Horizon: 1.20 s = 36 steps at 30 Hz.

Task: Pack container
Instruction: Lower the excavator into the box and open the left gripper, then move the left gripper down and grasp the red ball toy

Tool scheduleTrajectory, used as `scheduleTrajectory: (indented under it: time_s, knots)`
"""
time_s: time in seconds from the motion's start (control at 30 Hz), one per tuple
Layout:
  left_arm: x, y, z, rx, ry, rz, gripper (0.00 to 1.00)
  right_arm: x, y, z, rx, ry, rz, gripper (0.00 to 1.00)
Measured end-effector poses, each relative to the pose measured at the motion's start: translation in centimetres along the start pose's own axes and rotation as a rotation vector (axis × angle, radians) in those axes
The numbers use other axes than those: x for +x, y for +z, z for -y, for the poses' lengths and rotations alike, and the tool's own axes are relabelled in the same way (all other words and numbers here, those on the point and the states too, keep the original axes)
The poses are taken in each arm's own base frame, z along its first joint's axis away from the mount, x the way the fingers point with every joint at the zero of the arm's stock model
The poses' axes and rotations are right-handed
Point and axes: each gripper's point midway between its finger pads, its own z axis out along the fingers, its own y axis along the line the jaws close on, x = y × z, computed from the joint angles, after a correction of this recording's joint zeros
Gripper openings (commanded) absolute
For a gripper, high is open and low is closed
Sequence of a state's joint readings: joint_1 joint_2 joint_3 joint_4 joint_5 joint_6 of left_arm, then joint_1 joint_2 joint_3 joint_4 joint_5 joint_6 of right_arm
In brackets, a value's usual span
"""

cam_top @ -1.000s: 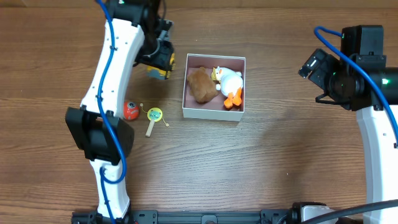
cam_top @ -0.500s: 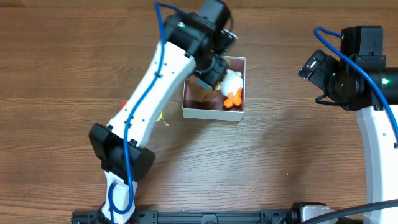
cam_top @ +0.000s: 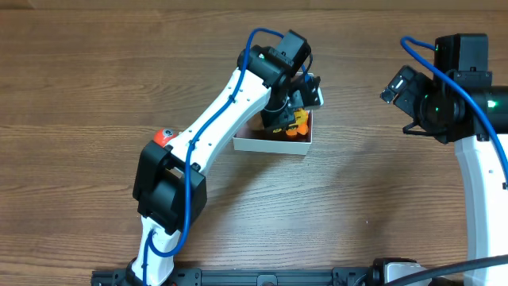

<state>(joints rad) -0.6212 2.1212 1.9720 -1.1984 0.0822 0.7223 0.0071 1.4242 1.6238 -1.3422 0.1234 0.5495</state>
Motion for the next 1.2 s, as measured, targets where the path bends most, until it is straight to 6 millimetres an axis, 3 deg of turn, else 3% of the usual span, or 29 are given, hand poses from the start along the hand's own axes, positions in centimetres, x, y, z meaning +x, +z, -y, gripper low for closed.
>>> scheduleTrajectory:
  time_s: [0.03,0.07,0.1,0.37,0.43,0.57,0.7,0.8,0.87,1.0,1.03,1.1,1.2]
  knots:
    - [0.2,0.3,0.1,0.006,0.009,-0.006,0.17,0.0,0.0,0.0,0.002,0.0,-0.002,1.0]
    - [0.4,0.6,0.3,0.014,0.017,-0.014,0.45,0.1,0.0,0.1,0.003,-0.001,-0.004,1.0]
    - [0.5,0.7,0.4,0.018,0.021,-0.019,1.0,0.1,0.0,0.1,0.003,-0.001,-0.004,1.0]
    - [0.9,0.2,0.1,-0.004,-0.055,-0.043,1.0,0.2,0.0,0.1,0.006,-0.001,-0.007,1.0]
    - [0.8,-1.1,-0.1,-0.014,-0.101,-0.048,1.0,0.2,0.0,0.2,0.006,-0.001,-0.008,1.0]
    - [-0.1,-6.0,-0.7,-0.053,-0.209,-0.019,1.0,0.2,0.0,0.2,0.007,-0.001,-0.009,1.0]
    - [1.8,-8.1,-0.2,-0.063,-0.346,-0.087,1.0,0.2,0.0,0.2,0.007,-0.002,-0.009,1.0]
    - [6.1,-8.7,-0.7,-0.075,-0.59,-0.208,1.0,0.2,0.0,0.2,0.007,-0.002,-0.009,1.0]
    - [10.2,-9.4,-3.6,-0.095,-0.813,-0.226,1.0,0.2,0.0,0.2,0.007,-0.002,-0.009,1.0]
    - [15.1,-12.0,-6.6,-0.075,-1.06,-0.141,1.0,0.3,0.0,0.2,0.007,-0.004,-0.01,1.0]
    - [16.5,-13.4,-7.1,-0.089,-1.118,-0.106,1.0,0.3,0.0,0.2,0.009,-0.004,-0.011,1.0]
    - [19.7,-18.4,-7.3,-0.17,-1.22,-0.007,1.0,0.5,0.0,0.3,0.013,-0.006,-0.018,1.0]
    - [24.5,-26.3,-4.4,-0.349,-1.327,0.121,1.0,0.7,0.0,0.5,0.02,-0.007,-0.027,1.0]
